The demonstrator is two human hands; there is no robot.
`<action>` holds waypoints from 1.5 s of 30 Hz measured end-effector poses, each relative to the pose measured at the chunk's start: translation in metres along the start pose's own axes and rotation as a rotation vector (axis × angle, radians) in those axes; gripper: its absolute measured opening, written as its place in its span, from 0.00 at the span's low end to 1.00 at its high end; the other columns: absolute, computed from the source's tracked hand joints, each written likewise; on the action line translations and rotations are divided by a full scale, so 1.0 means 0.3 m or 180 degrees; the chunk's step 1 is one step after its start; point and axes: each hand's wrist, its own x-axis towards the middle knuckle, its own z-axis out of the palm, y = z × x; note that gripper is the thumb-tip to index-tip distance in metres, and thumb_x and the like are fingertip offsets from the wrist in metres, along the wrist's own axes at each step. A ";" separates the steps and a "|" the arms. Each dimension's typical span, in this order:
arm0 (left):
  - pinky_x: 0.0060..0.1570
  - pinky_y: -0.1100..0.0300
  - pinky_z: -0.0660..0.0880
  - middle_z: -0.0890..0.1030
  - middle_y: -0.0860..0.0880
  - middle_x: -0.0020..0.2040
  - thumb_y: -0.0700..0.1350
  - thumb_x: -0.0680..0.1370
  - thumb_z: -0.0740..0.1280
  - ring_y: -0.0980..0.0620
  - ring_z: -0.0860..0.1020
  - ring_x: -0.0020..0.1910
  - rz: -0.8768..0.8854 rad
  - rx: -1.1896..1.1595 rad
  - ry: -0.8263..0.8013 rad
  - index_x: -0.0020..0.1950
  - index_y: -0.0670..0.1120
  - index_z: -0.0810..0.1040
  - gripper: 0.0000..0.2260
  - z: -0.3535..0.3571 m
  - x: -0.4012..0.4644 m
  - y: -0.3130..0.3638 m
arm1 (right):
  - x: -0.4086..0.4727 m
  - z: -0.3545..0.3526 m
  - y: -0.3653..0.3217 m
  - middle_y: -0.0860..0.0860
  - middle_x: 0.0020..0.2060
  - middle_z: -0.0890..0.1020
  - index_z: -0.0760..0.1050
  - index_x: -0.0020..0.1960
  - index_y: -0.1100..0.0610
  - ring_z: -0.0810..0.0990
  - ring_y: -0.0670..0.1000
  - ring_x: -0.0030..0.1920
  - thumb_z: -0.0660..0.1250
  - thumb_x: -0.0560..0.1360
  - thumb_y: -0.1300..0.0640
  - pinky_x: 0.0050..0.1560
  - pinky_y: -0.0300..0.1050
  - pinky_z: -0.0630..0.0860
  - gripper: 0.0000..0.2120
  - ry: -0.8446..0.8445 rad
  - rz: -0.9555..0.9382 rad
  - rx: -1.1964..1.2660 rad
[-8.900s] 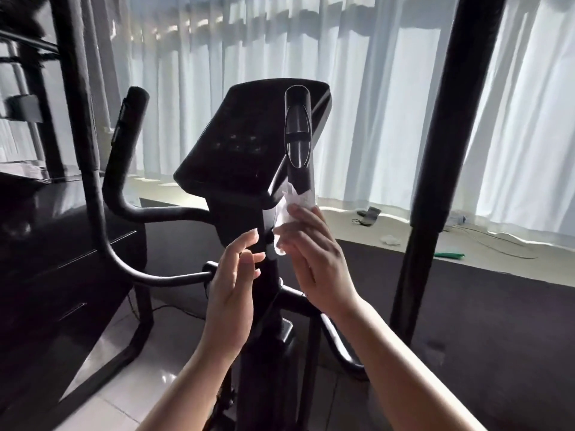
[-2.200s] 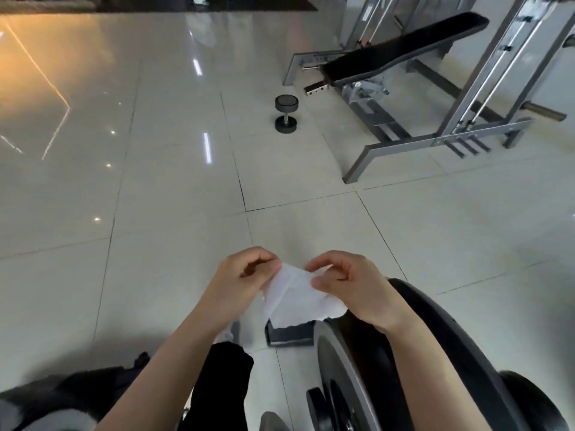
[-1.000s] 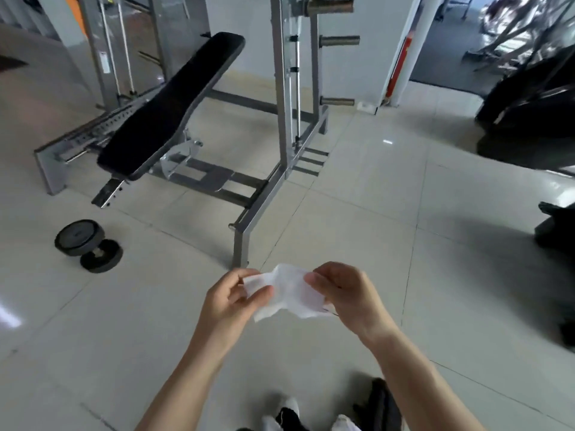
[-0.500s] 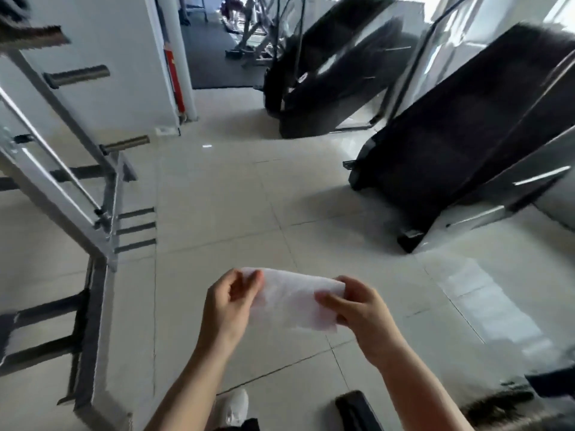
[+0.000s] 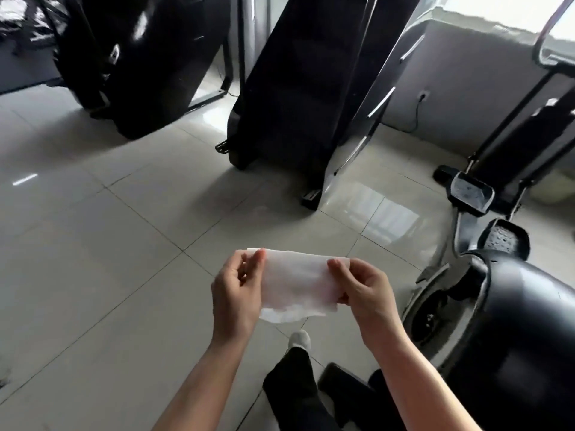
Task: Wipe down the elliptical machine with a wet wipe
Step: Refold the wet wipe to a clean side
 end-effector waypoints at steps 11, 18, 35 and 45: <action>0.33 0.70 0.74 0.80 0.54 0.32 0.36 0.75 0.69 0.61 0.76 0.31 -0.0106 -0.0824 -0.1819 0.49 0.44 0.81 0.06 0.746 0.486 0.197 | 0.668 -0.509 -0.110 0.52 0.40 0.79 0.79 0.51 0.50 0.78 0.49 0.39 0.69 0.59 0.65 0.39 0.42 0.76 0.22 0.0094 0.0051 0.0372; 0.36 0.66 0.74 0.82 0.53 0.34 0.43 0.71 0.77 0.57 0.79 0.32 0.0262 -0.0410 -0.3301 0.47 0.53 0.83 0.08 1.251 0.662 0.410 | 0.918 -0.855 -0.247 0.51 0.40 0.84 0.83 0.46 0.51 0.80 0.47 0.38 0.74 0.72 0.49 0.40 0.39 0.75 0.07 0.0222 0.0316 -0.0643; 0.44 0.62 0.79 0.85 0.47 0.49 0.40 0.60 0.80 0.52 0.83 0.47 -0.0161 -0.1135 -0.4652 0.58 0.50 0.81 0.28 2.553 1.285 0.596 | 1.917 -1.506 -0.528 0.48 0.27 0.72 0.80 0.36 0.54 0.66 0.45 0.29 0.74 0.71 0.59 0.30 0.34 0.63 0.07 0.1872 -0.0455 -0.0896; 0.39 0.66 0.76 0.85 0.45 0.42 0.46 0.60 0.78 0.54 0.82 0.39 -0.0376 -0.1265 -0.3913 0.50 0.52 0.83 0.19 3.137 1.572 0.689 | 2.574 -1.777 -0.650 0.42 0.25 0.72 0.76 0.38 0.54 0.67 0.41 0.27 0.71 0.74 0.61 0.31 0.32 0.64 0.08 0.1729 -0.0674 -0.0950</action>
